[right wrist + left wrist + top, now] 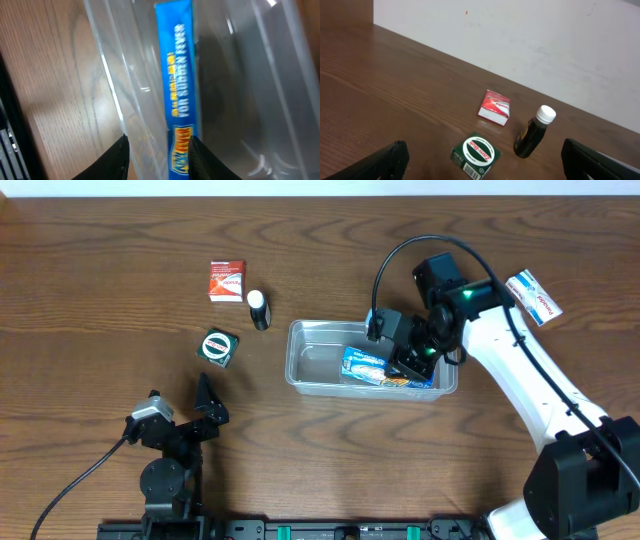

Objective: Pack container

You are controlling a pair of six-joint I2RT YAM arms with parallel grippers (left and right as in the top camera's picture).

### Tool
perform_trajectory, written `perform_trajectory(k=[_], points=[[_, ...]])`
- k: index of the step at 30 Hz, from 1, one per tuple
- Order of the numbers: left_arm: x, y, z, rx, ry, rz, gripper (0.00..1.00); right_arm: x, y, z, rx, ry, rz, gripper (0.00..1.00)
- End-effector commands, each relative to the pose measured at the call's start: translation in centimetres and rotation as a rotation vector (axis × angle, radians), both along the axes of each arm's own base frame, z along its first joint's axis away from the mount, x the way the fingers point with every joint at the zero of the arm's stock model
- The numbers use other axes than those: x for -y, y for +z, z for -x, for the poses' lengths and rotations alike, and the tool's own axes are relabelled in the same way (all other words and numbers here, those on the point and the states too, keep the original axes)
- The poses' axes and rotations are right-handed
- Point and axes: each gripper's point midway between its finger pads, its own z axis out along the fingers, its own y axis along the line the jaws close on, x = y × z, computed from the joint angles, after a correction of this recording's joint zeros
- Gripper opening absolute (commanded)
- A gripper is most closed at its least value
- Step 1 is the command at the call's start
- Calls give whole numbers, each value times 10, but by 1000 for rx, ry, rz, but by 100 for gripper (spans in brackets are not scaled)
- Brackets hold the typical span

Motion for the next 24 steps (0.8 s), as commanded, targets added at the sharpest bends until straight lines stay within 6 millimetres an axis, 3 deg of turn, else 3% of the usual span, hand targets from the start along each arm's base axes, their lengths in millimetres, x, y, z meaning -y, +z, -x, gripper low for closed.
perform_trajectory(k=[1, 13, 18, 24], points=[[-3, -18, 1, -55, 14, -19, 98, 2, -8, 5, -27, -19, 13, 35], [-3, -18, 1, -55, 14, -19, 98, 4, -12, -4, -26, -127, 35, 28], [-3, -18, 1, -55, 14, -19, 98, -22, 7, -9, -24, -148, -51, 25], [-3, -18, 1, -55, 14, -19, 98, -56, 41, -16, -12, -210, -125, 28]])
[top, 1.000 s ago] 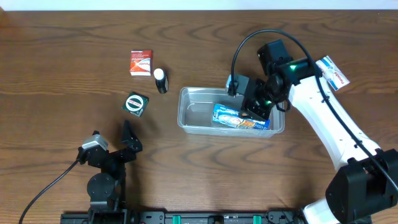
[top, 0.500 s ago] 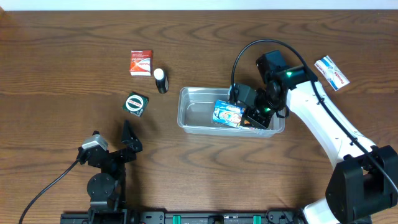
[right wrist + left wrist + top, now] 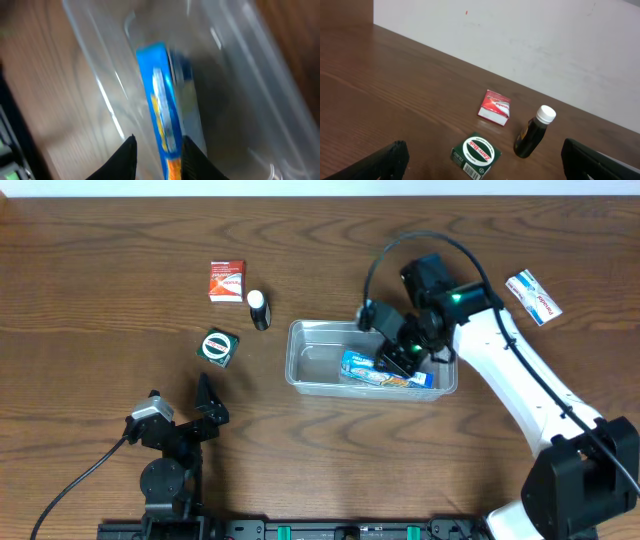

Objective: Pack container

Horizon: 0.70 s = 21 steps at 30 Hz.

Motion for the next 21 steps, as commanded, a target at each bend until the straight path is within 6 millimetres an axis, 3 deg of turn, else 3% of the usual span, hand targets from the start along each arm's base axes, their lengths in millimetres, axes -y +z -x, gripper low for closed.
perform_trajectory(k=[1, 2, 4, 8, 11, 14, 16, 19, 21], points=[[-3, -18, 1, -55, 14, -19, 98, -30, 28, -5, -20, -98, -89, 31], [-3, -18, 1, -55, 14, -19, 98, -39, 33, -7, -28, -132, -118, 42], [-3, -18, 1, -55, 14, -19, 98, -58, 41, -8, -54, -196, -176, 53], [-3, -18, 1, -55, 14, -19, 98, -97, 58, -1, -86, -194, -297, 99], [-3, -18, 1, -55, 14, -19, 98, -125, 73, 16, -110, -95, -400, 99], [-3, -18, 1, -55, 14, -19, 98, -134, 76, 14, -64, -78, -405, 99], [-3, -18, 1, -55, 14, -19, 98, -133, 72, 6, -93, -204, -383, 99], [-3, -18, 1, -55, 14, -19, 98, -122, 59, -6, -163, -496, -306, 84], [-3, -18, 1, -55, 14, -19, 98, -112, 49, -9, -185, -679, -247, 66]])
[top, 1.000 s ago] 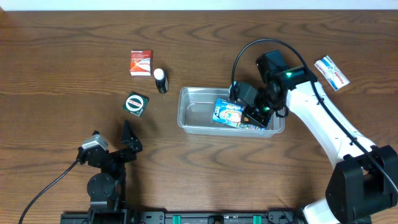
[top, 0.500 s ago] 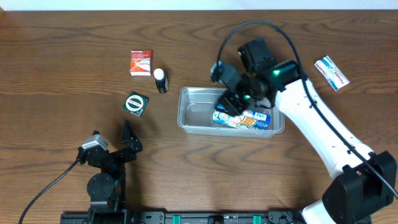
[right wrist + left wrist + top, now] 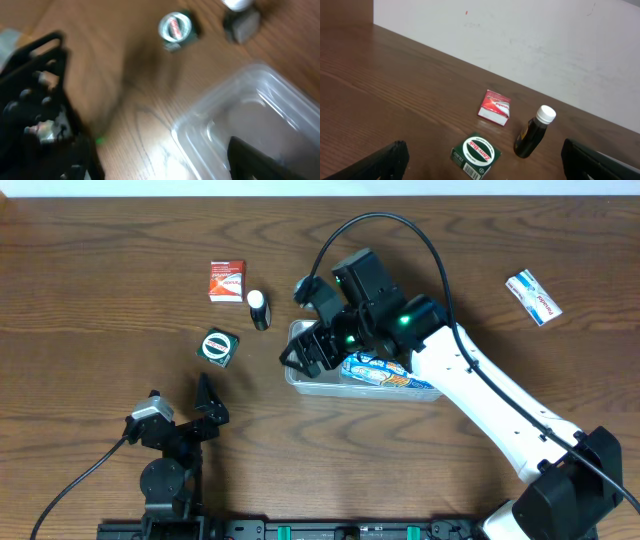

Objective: Pack container

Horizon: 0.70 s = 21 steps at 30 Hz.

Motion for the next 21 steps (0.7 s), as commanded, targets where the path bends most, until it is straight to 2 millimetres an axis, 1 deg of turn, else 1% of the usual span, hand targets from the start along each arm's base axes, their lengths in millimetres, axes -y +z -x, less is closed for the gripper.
perform_trajectory(k=[1, 2, 6, 9, 11, 16, 19, 21], points=[[-3, -18, 1, -55, 14, -19, 98, 14, -13, -14, -127, -388, 91, 62], [-3, -18, 1, -55, 14, -19, 98, 15, -15, -15, -124, -437, 108, 60], [-3, -18, 1, -55, 14, -19, 98, 13, -18, -16, -81, -568, 150, 61], [-3, -18, 1, -55, 14, -19, 98, 14, -26, -17, -53, -662, 184, 61], [-3, -18, 1, -55, 14, -19, 98, 13, -34, -18, -49, -703, 206, 62], [-3, -18, 1, -55, 14, -19, 98, 15, -70, -23, -99, -774, 271, 62], [-3, -18, 1, -55, 14, -19, 98, 19, -84, -29, -111, -795, 298, 63], [-3, -18, 1, -55, 14, -19, 98, 24, -88, -33, -115, -807, 307, 62]])
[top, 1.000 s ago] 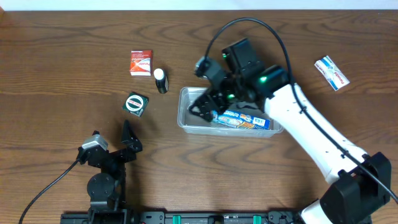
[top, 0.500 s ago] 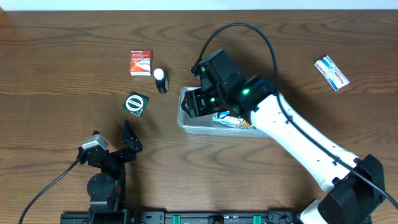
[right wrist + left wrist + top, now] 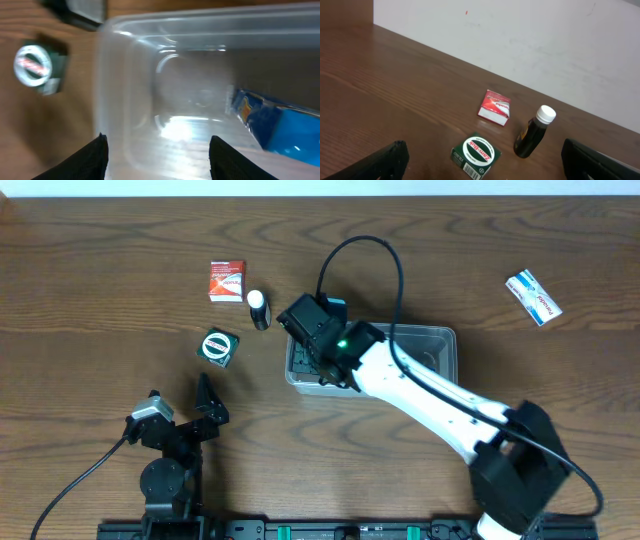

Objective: Pack container

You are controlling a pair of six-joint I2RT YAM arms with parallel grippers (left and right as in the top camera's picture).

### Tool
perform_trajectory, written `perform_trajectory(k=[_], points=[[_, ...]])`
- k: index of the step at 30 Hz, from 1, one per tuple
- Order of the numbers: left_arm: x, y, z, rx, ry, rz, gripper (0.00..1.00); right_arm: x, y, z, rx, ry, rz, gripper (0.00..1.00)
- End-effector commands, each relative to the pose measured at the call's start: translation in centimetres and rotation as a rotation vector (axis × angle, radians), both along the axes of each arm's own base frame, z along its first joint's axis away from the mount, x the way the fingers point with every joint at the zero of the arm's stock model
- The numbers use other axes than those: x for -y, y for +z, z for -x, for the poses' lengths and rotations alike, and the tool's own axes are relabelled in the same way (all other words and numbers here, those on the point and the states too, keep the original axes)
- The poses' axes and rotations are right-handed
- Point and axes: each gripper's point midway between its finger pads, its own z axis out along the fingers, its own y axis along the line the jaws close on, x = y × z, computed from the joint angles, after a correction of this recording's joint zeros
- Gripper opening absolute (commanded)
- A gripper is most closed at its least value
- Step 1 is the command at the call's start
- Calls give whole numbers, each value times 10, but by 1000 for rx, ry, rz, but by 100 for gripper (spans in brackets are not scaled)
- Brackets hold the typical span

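Note:
The clear plastic container (image 3: 440, 345) stands mid-table; my right arm lies across its front and left parts. My right gripper (image 3: 323, 372) (image 3: 165, 160) hangs open and empty over the container's left end (image 3: 115, 100). A blue box (image 3: 272, 125) lies inside the container, to the right of the fingers. A green Zam-Buk box (image 3: 218, 346) (image 3: 476, 154) (image 3: 37, 67), a dark bottle with a white cap (image 3: 259, 309) (image 3: 532, 132) and a red box (image 3: 227, 281) (image 3: 494, 106) sit left of the container. My left gripper (image 3: 205, 405) (image 3: 487, 172) is open near the front left.
A white and blue box (image 3: 533, 296) lies alone at the far right of the table. The right arm's black cable (image 3: 360, 255) arcs above the container's back rim. A pale wall (image 3: 520, 40) borders the table's far edge.
My right wrist has shifted left and nearer the front, and the arm now lies across the container. Its camera looks down into the container's left end instead of out over the table. The left arm is unmoved.
My right gripper was down in the container's right part with its fingers either side of the blue box, then still beside it. Later it stood open at the container's left end with the box left lying inside. Now it hangs open over that left end.

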Motion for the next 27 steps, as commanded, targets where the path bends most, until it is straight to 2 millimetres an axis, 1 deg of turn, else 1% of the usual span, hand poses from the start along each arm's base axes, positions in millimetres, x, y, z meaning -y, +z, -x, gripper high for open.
perform_trajectory(k=[1, 8, 13, 20, 24, 27], points=[[-3, -18, 1, -55, 14, -19, 98, 11, 2, -15, 27, -83, 9, 62], [-3, -18, 1, -55, 14, -19, 98, 23, 4, -27, 45, -120, 16, 61], [-3, -18, 1, -55, 14, -19, 98, 23, 4, -28, 45, -122, 17, 61], [-3, -18, 1, -55, 14, -19, 98, 27, 1, -23, 28, -110, 41, 59], [-3, -18, 1, -55, 14, -19, 98, 33, -2, -17, 8, -85, 76, 61], [-3, -18, 1, -55, 14, -19, 98, 38, -5, -12, -15, -84, 100, 61]])
